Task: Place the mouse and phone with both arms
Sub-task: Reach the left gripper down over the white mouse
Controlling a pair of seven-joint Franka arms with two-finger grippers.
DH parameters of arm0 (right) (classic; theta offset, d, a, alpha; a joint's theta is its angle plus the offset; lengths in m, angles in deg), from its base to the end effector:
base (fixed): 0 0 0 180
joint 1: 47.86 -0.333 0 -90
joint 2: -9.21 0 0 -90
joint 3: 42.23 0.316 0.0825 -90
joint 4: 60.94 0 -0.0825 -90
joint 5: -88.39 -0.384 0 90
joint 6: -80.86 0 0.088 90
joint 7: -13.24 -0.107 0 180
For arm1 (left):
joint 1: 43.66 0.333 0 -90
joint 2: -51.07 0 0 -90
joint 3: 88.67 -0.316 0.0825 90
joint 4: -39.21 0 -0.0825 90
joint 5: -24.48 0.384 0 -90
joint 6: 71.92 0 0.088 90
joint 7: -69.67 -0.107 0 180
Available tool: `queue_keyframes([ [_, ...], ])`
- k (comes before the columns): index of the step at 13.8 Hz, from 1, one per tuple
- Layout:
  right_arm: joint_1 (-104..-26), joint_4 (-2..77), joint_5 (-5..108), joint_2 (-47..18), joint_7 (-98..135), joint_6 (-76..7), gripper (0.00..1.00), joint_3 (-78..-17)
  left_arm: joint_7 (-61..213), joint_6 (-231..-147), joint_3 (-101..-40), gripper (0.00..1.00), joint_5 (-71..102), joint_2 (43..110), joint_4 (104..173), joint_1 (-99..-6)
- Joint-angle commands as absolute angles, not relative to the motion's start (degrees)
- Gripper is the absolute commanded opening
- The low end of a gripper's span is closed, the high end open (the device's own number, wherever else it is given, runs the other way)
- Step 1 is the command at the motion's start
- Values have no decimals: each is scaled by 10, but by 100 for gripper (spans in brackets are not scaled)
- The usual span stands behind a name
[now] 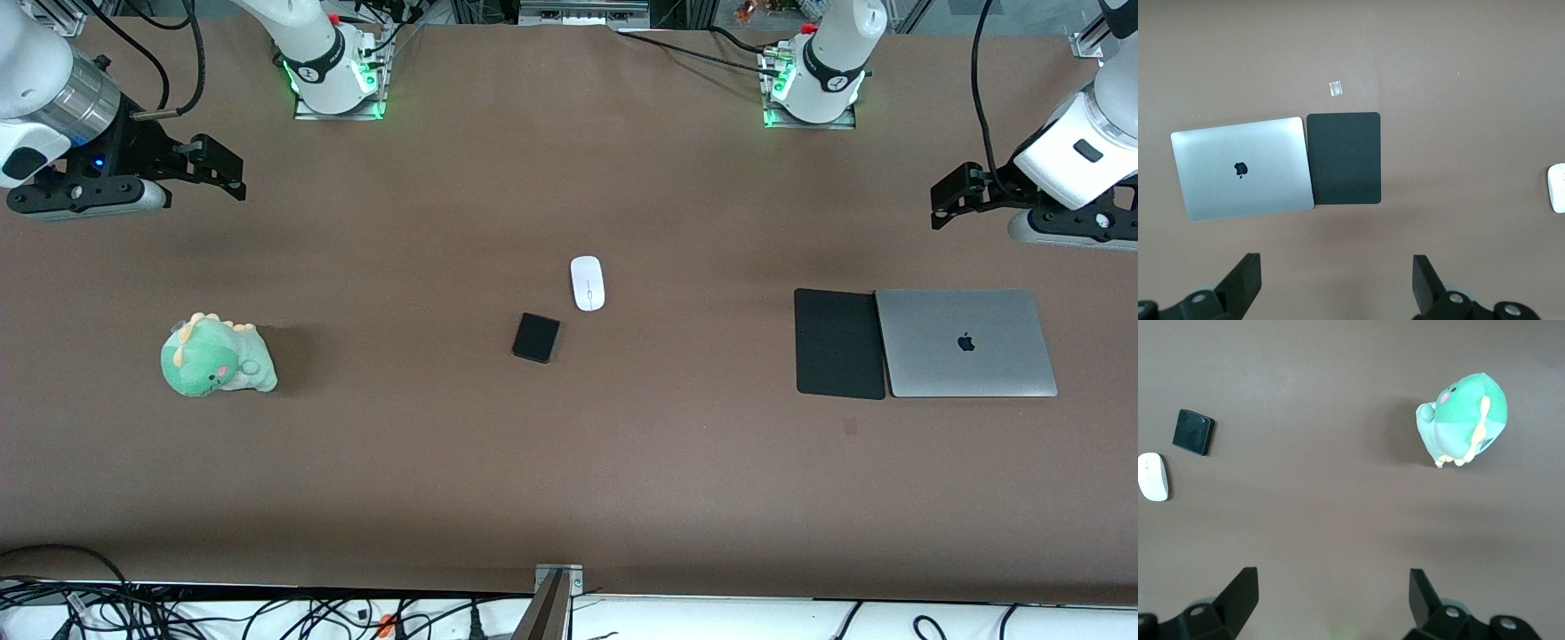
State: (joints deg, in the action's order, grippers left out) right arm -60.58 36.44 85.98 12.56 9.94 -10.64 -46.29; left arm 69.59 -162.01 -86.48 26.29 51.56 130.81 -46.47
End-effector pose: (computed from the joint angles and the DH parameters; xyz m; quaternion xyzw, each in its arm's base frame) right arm 0.5294 0.0840 0.5978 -0.9984 -0.0458 0.0244 0.0206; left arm 0.5544 -0.0450 0.6068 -0.9987 0.0446 0.0168 0.0164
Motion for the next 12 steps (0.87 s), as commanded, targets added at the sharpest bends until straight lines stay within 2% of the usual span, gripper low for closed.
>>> queue_keyframes([
  [1, -596, 351, 865, 123, 111, -92, 100, -458, 685, -1608, -868, 100, 257, 524, 1289, -466],
  [5, -596, 353, 862, 123, 110, -91, 100, -459, 688, -1608, -868, 100, 252, 526, 1290, -465],
  [8, -596, 353, 859, 123, 110, -92, 100, -459, 687, -1555, -866, 100, 249, 539, 1290, -472],
  [10, -596, 355, 858, 123, 110, -93, 100, -459, 690, -1541, -851, 100, 246, 555, 1290, -485],
  [12, -596, 356, 858, 123, 109, -93, 100, -459, 691, -1539, -837, 100, 245, 597, 1293, -501],
])
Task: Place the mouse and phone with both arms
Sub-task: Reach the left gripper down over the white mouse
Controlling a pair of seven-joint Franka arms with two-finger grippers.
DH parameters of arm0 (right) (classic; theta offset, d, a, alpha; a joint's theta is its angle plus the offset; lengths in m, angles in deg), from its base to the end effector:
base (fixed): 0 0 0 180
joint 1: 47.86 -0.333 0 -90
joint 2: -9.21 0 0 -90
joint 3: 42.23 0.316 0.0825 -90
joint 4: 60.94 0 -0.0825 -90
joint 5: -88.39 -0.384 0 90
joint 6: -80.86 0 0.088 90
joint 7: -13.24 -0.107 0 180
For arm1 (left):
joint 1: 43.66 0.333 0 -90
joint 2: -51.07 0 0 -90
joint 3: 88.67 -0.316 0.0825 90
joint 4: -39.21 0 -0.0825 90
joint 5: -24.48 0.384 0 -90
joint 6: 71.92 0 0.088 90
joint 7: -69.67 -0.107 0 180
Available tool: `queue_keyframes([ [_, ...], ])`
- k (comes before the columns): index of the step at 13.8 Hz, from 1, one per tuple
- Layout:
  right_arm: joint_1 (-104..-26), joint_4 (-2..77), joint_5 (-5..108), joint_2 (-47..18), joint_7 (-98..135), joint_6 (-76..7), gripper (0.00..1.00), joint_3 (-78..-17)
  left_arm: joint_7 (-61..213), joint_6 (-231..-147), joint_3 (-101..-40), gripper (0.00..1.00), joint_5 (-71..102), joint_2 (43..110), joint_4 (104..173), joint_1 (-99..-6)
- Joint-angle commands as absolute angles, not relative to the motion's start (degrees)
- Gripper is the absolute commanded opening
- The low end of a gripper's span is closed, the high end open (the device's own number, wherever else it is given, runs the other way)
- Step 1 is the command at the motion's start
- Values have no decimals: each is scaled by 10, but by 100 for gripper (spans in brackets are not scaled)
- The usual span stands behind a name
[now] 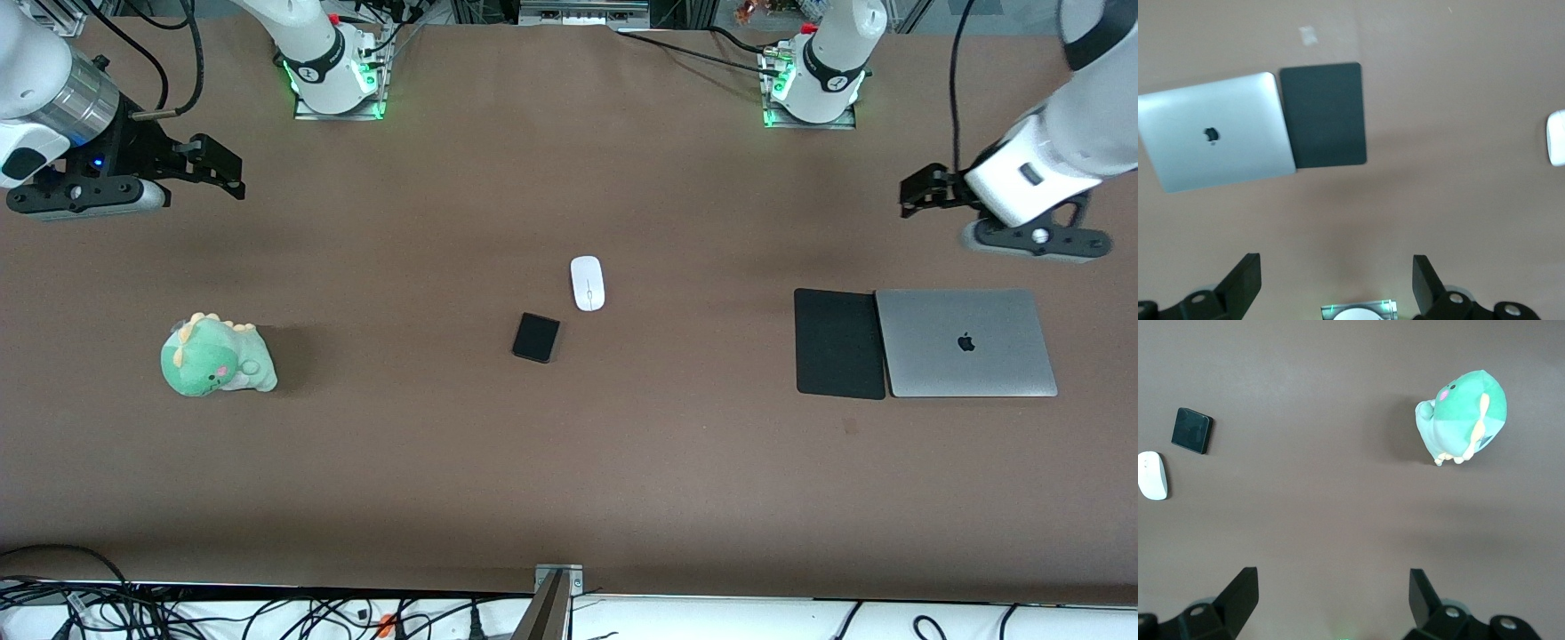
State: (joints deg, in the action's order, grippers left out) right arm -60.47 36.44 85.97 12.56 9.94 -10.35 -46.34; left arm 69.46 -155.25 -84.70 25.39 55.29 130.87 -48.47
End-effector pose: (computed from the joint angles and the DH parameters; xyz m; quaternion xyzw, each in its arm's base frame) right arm 0.5290 0.0825 0.5974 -0.9984 -0.0445 0.0269 0.0205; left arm 0.5525 -0.0822 0.5613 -0.9909 0.0780 0.1085 0.0135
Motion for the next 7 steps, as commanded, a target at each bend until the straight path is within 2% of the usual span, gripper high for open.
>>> queue_keyframes([
  [1, -596, 356, 858, 122, 109, -94, 100, -459, 691, -1545, -830, 100, 244, 626, 1291, -511],
  [5, -596, 356, 857, 121, 109, -95, 100, -459, 724, -1656, -821, 100, 191, 708, 1297, -565],
  [7, -596, 357, 857, 120, 108, -98, 100, -459, 755, -1737, -821, 100, 170, 735, 1298, -597],
])
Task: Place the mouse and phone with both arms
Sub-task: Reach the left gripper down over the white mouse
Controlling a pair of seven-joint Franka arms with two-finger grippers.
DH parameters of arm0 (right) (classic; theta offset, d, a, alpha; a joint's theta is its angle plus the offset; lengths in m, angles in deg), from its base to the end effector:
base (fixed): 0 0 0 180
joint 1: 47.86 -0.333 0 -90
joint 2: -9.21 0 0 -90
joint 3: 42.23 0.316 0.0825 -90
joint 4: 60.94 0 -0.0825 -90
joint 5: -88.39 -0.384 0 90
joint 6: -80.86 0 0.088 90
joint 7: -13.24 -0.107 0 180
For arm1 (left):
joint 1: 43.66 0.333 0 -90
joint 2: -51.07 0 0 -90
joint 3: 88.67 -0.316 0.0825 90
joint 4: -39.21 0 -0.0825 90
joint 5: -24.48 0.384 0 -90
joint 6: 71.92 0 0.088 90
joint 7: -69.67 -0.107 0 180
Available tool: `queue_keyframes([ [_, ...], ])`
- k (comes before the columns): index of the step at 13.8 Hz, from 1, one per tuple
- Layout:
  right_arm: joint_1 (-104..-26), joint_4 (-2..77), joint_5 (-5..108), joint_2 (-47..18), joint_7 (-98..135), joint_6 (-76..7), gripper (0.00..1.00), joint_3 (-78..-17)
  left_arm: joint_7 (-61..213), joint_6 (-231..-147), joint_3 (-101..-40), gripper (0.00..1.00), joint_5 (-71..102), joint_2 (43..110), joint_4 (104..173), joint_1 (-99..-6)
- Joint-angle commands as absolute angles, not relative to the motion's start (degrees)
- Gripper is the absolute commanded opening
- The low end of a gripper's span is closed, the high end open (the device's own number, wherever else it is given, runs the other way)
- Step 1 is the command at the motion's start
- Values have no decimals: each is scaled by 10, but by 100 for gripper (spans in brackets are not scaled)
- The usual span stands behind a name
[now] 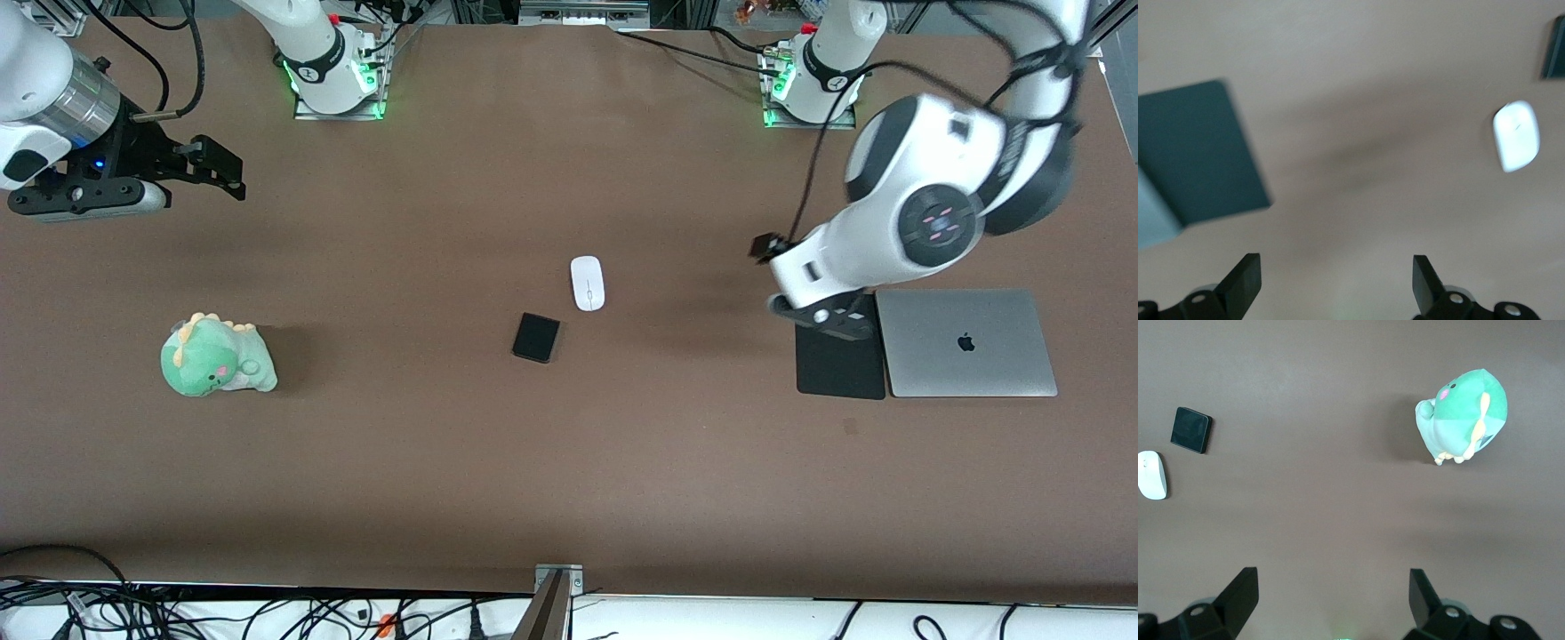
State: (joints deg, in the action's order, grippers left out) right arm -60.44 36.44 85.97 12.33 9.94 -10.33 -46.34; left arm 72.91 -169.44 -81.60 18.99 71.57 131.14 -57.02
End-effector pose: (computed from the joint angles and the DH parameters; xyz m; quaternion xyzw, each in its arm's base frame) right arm 0.5301 0.0824 0.5952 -0.9984 -0.0442 0.0291 0.0202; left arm 0.5918 -0.2215 0.4061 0.9802 -0.1346 -0.1396 0.0404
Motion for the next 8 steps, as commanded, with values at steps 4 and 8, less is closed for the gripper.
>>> queue_keyframes([
  [4, -597, 358, 857, 111, 108, -96, 100, -458, 891, -1858, -821, 100, 170, 787, 1300, -689],
  [8, -597, 358, 832, 76, 104, -114, 100, -457, 997, -2046, -823, 100, 180, 855, 1353, -772],
])
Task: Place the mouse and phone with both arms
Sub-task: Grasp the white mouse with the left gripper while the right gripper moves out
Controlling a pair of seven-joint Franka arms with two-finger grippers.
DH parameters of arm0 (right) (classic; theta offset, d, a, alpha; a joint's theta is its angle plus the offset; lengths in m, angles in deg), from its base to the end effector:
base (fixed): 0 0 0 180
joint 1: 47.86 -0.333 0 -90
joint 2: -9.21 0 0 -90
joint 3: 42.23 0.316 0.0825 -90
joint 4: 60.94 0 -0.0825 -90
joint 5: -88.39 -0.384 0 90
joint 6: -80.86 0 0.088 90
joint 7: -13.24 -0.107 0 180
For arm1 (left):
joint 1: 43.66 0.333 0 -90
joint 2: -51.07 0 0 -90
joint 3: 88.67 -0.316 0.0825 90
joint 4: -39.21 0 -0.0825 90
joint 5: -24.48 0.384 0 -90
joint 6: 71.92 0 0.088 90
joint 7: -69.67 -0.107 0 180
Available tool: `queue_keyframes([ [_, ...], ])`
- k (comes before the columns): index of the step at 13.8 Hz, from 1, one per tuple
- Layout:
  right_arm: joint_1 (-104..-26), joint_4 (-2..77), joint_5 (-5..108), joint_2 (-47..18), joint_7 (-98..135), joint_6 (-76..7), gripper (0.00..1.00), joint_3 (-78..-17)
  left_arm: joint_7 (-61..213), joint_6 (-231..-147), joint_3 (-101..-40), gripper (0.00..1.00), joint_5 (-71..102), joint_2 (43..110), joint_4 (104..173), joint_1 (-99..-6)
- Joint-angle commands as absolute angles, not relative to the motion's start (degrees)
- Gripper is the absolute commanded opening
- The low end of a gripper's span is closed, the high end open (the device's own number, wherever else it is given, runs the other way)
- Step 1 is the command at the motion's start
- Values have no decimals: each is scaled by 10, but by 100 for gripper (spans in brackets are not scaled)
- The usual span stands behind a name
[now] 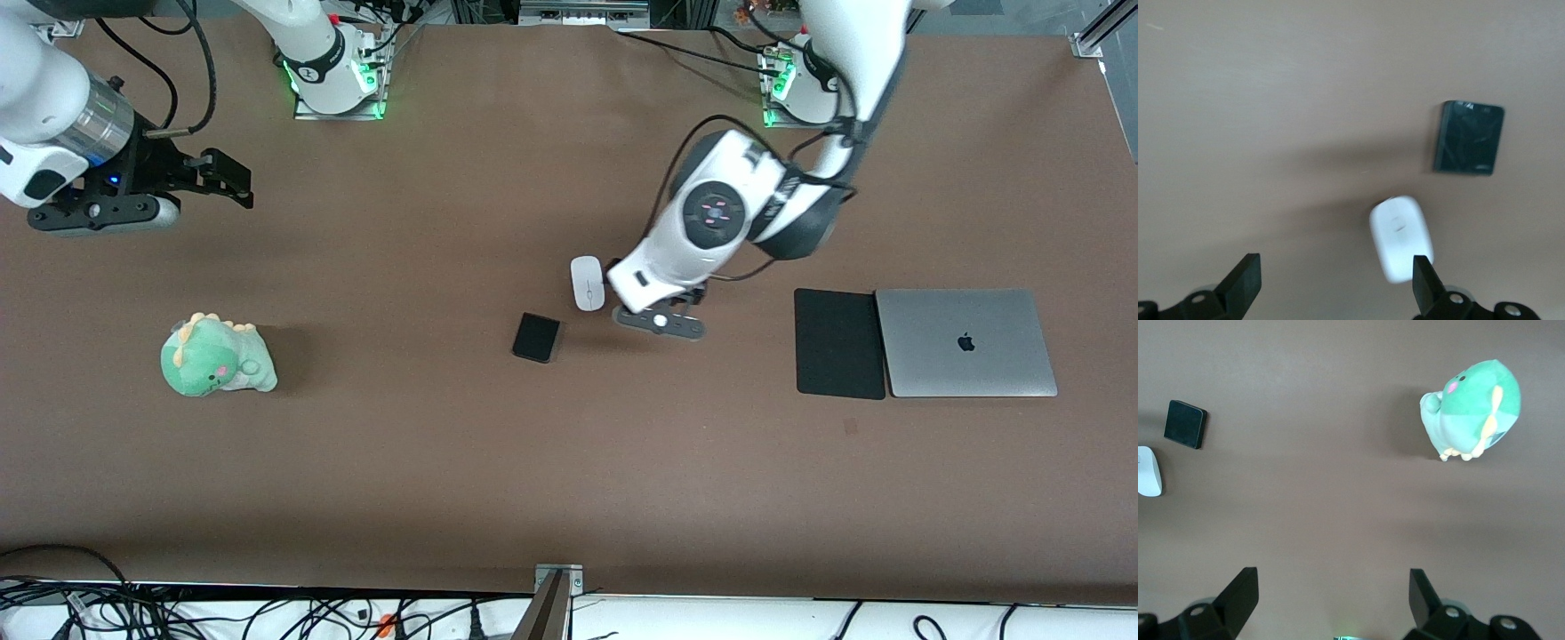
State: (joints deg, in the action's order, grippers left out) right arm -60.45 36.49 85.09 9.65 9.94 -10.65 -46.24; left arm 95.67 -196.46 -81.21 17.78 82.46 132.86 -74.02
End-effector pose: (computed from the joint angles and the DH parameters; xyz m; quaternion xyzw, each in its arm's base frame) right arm 0.5416 0.0877 0.5700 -0.9975 -0.0439 0.0505 0.0239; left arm 0.5443 -0.4145 0.3023 0.9948 -0.0602 -0.0457 0.0680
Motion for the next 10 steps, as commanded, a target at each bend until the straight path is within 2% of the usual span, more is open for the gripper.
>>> queue_keyframes([
  [1, -597, 358, 832, 63, 104, -123, 100, -457, 1002, -2082, -823, 100, 184, 869, 1364, -782],
  [5, -598, 358, 831, 9, 104, -170, 100, -456, 1070, -2132, -828, 100, 208, 900, 1384, -827],
  [10, -630, 358, 829, -35, 90, -222, 100, -454, 1086, -2136, -828, 100, 218, 905, 1397, -836],
])
